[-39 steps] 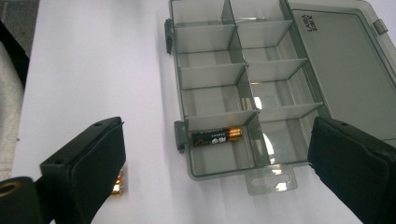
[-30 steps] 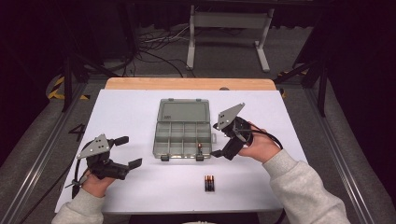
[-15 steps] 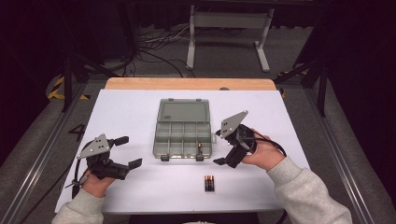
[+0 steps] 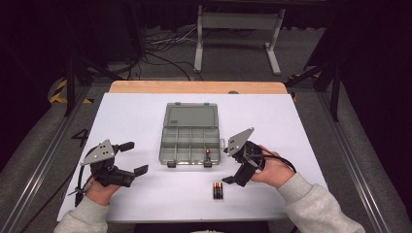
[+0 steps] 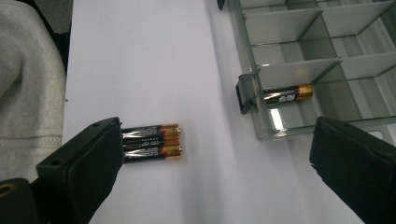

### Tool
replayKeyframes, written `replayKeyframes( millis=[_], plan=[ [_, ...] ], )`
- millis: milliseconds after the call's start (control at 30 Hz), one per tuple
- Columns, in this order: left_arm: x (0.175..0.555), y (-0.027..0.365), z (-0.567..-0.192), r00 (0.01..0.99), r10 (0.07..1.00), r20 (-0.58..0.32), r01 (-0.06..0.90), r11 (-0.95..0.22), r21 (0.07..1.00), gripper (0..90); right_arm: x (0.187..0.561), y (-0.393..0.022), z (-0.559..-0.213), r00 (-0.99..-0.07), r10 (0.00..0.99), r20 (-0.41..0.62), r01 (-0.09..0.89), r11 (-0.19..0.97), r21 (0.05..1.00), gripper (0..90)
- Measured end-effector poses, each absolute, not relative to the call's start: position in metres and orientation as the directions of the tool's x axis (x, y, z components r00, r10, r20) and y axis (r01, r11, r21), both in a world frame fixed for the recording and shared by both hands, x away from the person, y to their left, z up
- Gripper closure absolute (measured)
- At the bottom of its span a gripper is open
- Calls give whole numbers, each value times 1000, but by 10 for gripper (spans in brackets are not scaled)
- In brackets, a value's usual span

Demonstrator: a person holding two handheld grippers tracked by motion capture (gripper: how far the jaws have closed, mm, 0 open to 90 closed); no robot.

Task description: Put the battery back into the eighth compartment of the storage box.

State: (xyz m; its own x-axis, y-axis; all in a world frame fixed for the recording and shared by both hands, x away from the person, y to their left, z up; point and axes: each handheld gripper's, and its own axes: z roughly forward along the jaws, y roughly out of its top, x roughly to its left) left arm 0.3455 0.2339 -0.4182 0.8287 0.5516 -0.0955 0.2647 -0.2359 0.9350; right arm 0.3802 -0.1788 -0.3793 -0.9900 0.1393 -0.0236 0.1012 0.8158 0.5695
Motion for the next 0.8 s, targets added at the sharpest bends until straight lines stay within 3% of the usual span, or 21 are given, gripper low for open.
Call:
replayKeyframes(
  millis=[800],
  plan=[
    [346, 234, -418, 828, 552, -93, 264, -238, 935, 22, 365, -173, -415, -992, 121, 42, 125, 855, 503, 27]
  ],
)
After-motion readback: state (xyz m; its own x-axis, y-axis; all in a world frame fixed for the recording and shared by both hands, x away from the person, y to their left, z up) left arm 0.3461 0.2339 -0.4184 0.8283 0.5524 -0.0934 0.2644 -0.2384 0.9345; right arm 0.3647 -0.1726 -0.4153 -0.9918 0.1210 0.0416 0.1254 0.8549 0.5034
